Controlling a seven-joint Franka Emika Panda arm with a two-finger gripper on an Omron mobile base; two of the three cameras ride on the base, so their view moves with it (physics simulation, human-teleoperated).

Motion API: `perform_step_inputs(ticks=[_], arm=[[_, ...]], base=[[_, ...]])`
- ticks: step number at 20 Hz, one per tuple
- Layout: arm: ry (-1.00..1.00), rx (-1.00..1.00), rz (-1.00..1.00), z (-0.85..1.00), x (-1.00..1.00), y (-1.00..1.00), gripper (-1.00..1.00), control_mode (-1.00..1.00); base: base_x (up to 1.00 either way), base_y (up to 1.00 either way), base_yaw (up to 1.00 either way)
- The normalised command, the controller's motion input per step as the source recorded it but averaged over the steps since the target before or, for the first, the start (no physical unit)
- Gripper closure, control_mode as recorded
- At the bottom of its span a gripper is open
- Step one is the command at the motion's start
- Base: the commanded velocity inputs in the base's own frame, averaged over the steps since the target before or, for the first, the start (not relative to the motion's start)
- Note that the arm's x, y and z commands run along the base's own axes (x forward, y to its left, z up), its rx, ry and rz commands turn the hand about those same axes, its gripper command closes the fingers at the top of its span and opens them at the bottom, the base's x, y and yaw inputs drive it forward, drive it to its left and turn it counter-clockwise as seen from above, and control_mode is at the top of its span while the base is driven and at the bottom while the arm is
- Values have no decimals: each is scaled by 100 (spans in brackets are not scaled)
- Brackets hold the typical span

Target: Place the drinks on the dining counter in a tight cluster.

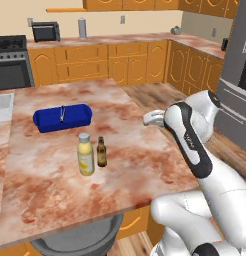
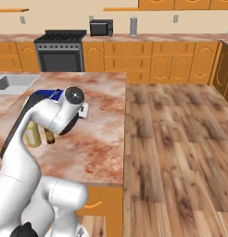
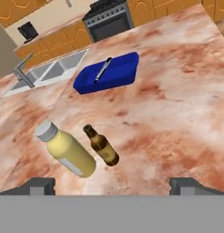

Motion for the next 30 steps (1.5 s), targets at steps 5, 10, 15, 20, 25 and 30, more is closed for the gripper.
perform_step_inputs(ticks=[5, 10, 15, 20, 25, 30], arm=[[-8, -22, -8, 75, -100, 8, -100, -100], [-10, -23, -2, 60, -100, 7, -100, -100], [-11, -11, -2, 81, -100, 0, -100, -100], [-8, 0, -4, 70, -98, 5, -100, -100], [0, 0, 0, 1, 0, 0, -100, -100], [0, 0, -2, 0, -23, -2, -100, 100]], base=[[0, 0, 0], [0, 0, 0], [0, 0, 0], [0, 0, 0], [0, 0, 0], [-16, -7, -3]])
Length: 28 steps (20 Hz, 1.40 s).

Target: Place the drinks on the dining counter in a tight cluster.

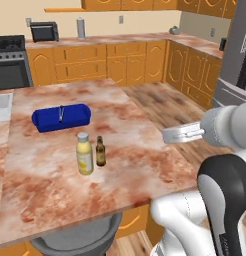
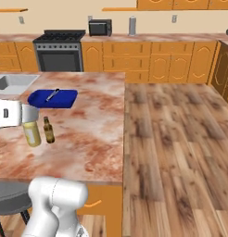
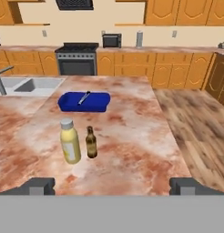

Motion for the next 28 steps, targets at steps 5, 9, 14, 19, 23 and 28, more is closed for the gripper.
perform_step_inputs(ticks=[5, 9, 14, 19, 23, 28], arm=[[0, 0, 0, 0, 0, 0, -100, 100], [0, 0, 0, 0, 0, 0, -100, 100], [0, 0, 0, 0, 0, 0, -100, 100], [0, 0, 0, 0, 0, 0, -100, 100], [0, 0, 0, 0, 0, 0, -100, 100], [0, 0, 0, 0, 0, 0, -100, 100]], base=[[-100, -80, -36], [-89, -80, -47], [-31, -62, -58], [3, -32, -85], [0, -5, -94], [1, 0, -95]])
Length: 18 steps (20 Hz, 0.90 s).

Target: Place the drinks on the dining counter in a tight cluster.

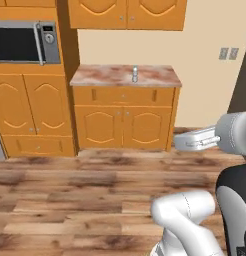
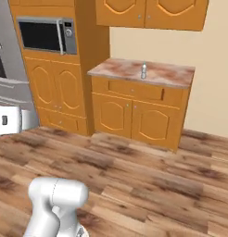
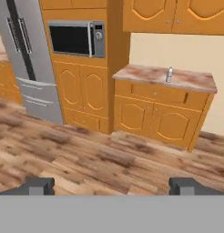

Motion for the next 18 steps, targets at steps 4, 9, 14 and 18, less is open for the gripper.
perform_step_inputs(ticks=[4, 9, 14, 18], arm=[[0, 0, 0, 0, 0, 0, -100, 100], [0, 0, 0, 0, 0, 0, -100, 100], [0, 0, 0, 0, 0, 0, -100, 100], [0, 0, 0, 0, 0, 0, -100, 100]], base=[[46, 15, -79], [100, 26, -28], [100, 12, -11], [100, 17, -2]])
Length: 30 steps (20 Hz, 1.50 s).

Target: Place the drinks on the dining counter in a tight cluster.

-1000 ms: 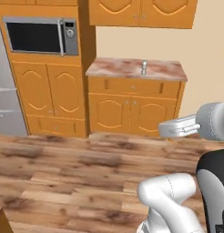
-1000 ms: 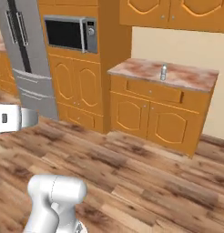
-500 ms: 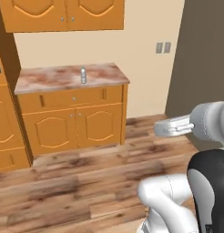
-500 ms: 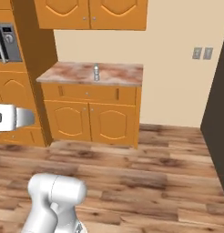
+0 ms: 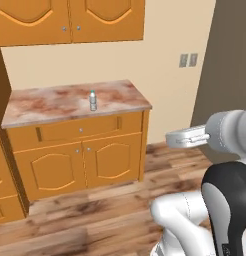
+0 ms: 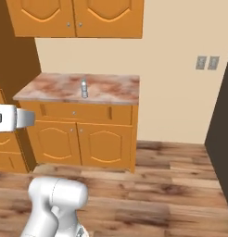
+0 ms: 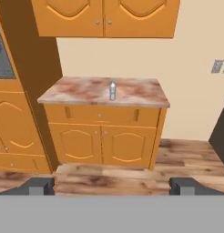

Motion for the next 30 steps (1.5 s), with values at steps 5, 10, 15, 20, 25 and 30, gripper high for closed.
perform_step_inputs(ticks=[5, 10, 15, 20, 25, 30], arm=[[0, 0, 0, 0, 0, 0, -100, 100], [0, 0, 0, 0, 0, 0, -100, 100], [0, 0, 0, 0, 0, 0, -100, 100], [0, 0, 0, 0, 0, 0, -100, 100], [0, 0, 0, 0, 0, 0, -100, 100], [0, 0, 0, 0, 0, 0, -100, 100]], base=[[100, 26, 0], [100, 53, -5], [100, 72, -18], [93, 37, -31], [41, -10, -6], [0, -5, 2]])
